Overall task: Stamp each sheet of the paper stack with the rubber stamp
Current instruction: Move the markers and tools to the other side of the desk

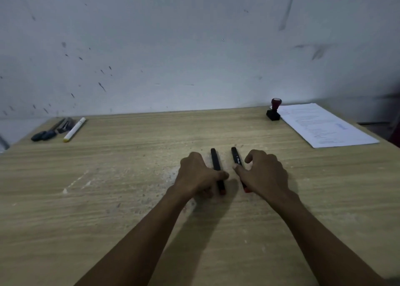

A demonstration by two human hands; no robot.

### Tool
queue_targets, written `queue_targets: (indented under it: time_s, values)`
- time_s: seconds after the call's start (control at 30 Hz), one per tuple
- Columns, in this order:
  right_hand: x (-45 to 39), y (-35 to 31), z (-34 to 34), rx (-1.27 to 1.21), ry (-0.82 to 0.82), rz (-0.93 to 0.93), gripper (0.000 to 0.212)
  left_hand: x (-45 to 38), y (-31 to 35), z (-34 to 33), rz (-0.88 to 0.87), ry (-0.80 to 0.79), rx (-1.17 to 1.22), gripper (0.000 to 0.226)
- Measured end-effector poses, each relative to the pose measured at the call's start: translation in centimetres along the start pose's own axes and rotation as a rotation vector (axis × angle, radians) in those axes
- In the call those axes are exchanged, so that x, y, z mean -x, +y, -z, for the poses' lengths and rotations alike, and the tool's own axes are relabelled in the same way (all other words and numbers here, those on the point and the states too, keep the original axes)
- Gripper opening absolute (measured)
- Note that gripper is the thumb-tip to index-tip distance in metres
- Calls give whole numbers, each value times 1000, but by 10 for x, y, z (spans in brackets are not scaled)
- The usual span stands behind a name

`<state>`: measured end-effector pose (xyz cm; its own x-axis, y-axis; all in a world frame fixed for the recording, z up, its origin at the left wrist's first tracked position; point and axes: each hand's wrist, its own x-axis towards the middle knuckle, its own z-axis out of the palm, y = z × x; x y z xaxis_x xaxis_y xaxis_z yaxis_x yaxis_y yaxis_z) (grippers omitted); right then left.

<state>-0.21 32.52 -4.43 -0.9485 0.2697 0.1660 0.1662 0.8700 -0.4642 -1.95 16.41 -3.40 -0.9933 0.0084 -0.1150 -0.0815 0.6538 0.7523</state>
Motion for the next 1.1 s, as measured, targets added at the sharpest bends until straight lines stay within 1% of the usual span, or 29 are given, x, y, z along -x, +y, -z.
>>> queue_targets:
  time_s: [0.07,0.17,0.27,0.37,0.5,0.67,0.77,0.87,1.0,1.1]
  values:
    - [1,-7,3,6,31,36,39,-1,-5,8,-56,67,-41,50]
    - [3,-25,3,-12,63,120,33,-6,-20,22,-132,173,-18,44]
    - [4,-51,-6,-77,46,183,28,-12,-40,41,-178,250,-3,34]
    - [4,-79,-21,-119,-4,247,27,-15,-61,64,-187,328,5,21]
    - [5,-126,-46,-125,-103,313,23,-20,-98,104,-172,393,-53,13]
    - [7,-191,-77,-158,-195,396,19,-31,-149,165,-77,479,-163,18]
    - [5,-233,-99,-177,-251,423,16,-39,-177,206,-19,535,-169,20]
    - [-1,-274,-122,-189,-290,445,12,-52,-199,246,3,608,-152,20]
    - [-18,-327,-156,-204,-343,470,8,-79,-220,292,23,633,-196,12]
    - [-38,-365,-181,-221,-372,474,12,-107,-235,320,39,647,-177,9]
